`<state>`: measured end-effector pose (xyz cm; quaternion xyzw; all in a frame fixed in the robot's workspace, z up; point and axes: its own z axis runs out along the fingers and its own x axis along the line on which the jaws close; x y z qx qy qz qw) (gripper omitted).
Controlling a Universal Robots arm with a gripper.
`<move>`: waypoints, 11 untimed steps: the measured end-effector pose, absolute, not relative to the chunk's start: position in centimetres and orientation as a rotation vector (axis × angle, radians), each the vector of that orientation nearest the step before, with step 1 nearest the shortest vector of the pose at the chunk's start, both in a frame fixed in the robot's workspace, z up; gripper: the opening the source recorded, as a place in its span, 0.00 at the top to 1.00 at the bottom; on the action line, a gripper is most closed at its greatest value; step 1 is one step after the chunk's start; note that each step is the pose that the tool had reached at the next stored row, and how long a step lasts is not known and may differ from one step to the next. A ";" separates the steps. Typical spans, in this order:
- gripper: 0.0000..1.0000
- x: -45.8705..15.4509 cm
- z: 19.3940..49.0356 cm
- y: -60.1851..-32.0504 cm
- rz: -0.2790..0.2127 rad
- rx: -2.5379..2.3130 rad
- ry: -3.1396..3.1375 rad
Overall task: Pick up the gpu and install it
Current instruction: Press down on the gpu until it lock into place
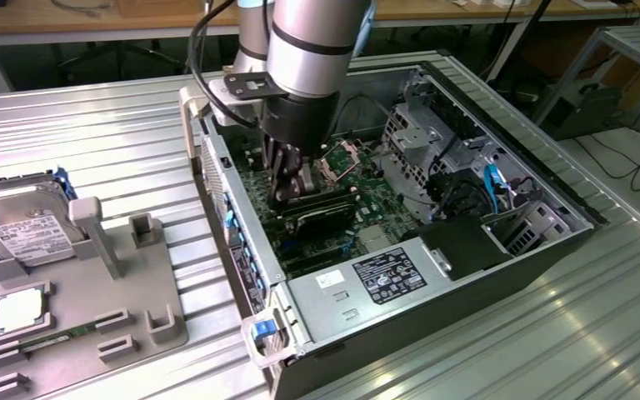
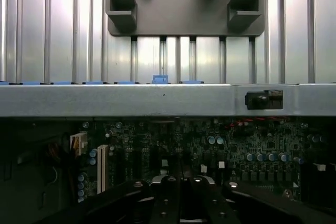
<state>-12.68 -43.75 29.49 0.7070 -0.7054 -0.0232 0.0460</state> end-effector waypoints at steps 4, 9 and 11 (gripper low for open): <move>0.89 -12.8 29.5 -43.9 -0.058 2.149 -2.144; 0.89 -13.8 29.4 -44.0 -0.042 2.147 -2.127; 0.89 -14.1 29.4 -44.0 -0.041 2.148 -2.121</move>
